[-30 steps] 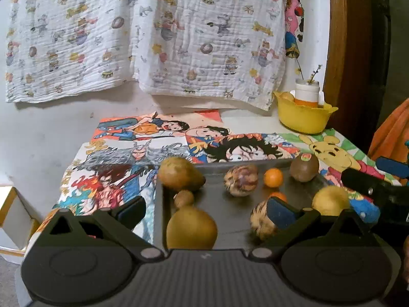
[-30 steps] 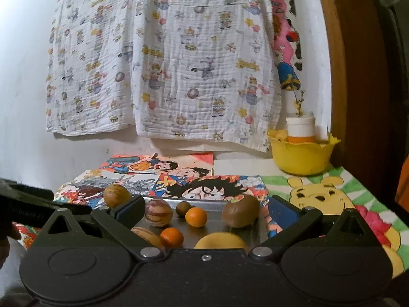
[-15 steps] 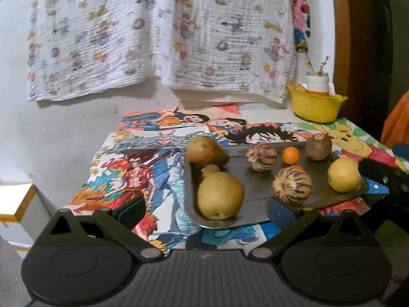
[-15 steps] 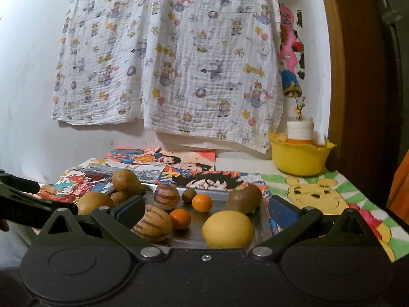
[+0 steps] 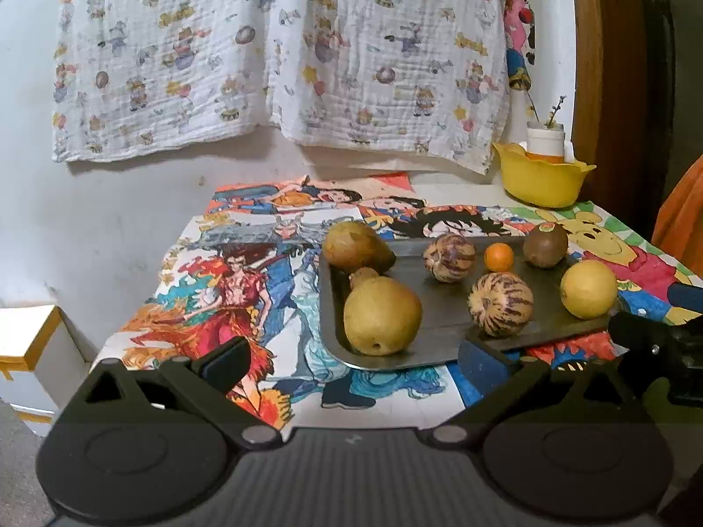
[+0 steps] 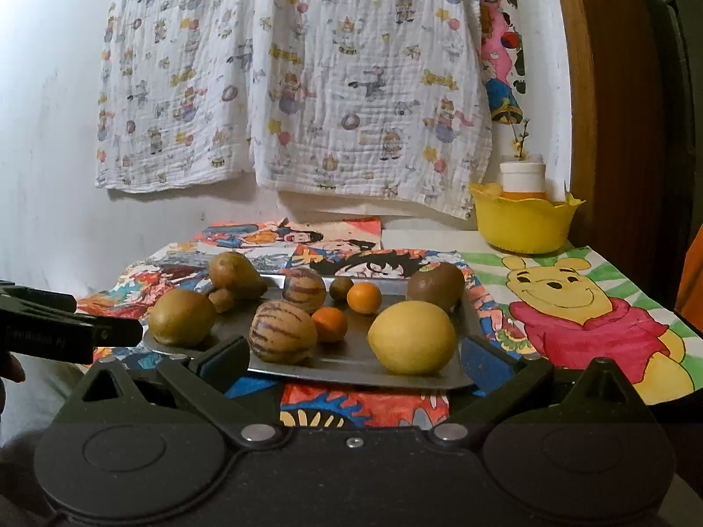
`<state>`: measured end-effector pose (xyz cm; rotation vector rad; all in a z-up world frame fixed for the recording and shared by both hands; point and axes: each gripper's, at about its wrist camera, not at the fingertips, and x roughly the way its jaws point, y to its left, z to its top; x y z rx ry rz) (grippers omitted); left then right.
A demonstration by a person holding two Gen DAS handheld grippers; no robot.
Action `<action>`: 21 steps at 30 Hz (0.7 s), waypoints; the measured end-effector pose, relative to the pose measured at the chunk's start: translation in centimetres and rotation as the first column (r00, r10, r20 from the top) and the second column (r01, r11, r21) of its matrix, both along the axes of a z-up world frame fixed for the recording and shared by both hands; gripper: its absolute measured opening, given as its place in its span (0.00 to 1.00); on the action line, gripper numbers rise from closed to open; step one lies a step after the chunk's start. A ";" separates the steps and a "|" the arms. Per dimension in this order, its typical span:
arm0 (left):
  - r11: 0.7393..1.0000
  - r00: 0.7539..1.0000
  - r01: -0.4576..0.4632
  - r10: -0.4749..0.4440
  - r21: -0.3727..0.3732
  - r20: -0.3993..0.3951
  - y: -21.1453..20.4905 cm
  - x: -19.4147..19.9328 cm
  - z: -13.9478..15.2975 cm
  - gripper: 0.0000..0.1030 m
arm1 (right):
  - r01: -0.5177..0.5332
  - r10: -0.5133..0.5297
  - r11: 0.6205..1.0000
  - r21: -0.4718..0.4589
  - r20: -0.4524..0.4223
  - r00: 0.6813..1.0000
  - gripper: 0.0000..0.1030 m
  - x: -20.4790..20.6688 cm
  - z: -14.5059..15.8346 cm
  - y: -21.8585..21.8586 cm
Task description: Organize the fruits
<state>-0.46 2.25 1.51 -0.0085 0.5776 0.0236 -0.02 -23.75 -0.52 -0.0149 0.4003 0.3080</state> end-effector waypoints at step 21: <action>1.000 0.999 -0.004 0.004 -0.013 -0.054 0.1 0.4 -0.7 1.00 | 0.016 -0.011 0.998 0.065 -0.073 0.997 0.99 0.6 -0.8 -0.6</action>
